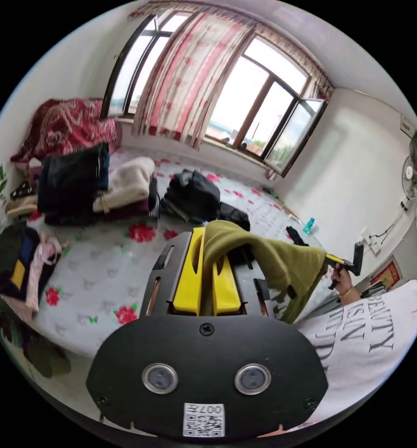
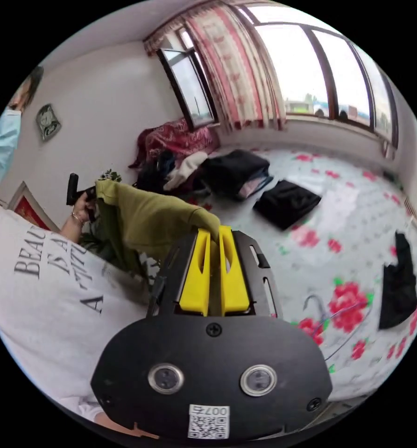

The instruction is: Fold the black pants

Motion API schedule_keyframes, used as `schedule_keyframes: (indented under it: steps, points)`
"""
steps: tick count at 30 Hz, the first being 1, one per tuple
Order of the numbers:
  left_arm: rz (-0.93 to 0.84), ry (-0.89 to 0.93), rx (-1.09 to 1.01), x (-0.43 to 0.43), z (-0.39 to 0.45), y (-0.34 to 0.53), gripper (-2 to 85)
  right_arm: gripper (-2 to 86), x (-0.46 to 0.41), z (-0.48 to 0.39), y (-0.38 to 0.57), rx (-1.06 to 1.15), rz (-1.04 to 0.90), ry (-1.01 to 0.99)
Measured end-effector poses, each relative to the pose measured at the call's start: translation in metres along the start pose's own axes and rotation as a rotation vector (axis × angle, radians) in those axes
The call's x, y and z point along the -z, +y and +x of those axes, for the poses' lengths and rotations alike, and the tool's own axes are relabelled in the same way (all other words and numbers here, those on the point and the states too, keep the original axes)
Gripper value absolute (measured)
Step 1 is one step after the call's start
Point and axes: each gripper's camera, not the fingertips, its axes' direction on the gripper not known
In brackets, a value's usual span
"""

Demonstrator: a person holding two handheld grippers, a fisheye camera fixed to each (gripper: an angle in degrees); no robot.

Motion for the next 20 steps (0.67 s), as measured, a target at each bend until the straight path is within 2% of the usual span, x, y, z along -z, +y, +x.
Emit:
schedule_keyframes:
  steps: [3, 5, 6, 8, 11, 14, 16, 20]
  points:
    - [-0.016, 0.039, -0.039, -0.059, -0.019, -0.082, 1.5, 4.2, -0.01, -0.011, -0.075, 0.135, 0.034, 0.218]
    - [-0.092, -0.115, -0.064, -0.111, -0.027, -0.116, 8.0, 4.8, -0.047, 0.011, -0.122, 0.098, 0.035, 0.31]
    - [-0.187, -0.251, 0.0, -0.143, -0.039, -0.126, 9.2, 5.0, -0.059, 0.022, -0.128, 0.044, 0.028, 0.313]
    - [-0.262, -0.301, 0.094, -0.17, -0.052, -0.12, 10.5, 5.7, -0.105, 0.063, -0.126, -0.188, -0.072, 0.157]
    - [-0.245, -0.298, 0.087, -0.181, -0.055, -0.059, 10.3, 6.5, -0.136, 0.083, -0.06, -0.346, -0.109, 0.051]
    - [-0.421, -0.286, 0.133, -0.205, -0.063, 0.042, 11.7, 6.9, -0.156, 0.087, 0.031, -0.402, -0.264, 0.184]
    - [-0.603, -0.263, 0.268, -0.217, -0.069, 0.132, 12.7, 7.0, -0.16, 0.091, 0.079, -0.455, -0.376, 0.251]
    - [-0.706, -0.366, 0.423, -0.203, -0.066, 0.218, 12.5, 7.6, -0.152, 0.1, 0.14, -0.556, -0.508, 0.321]
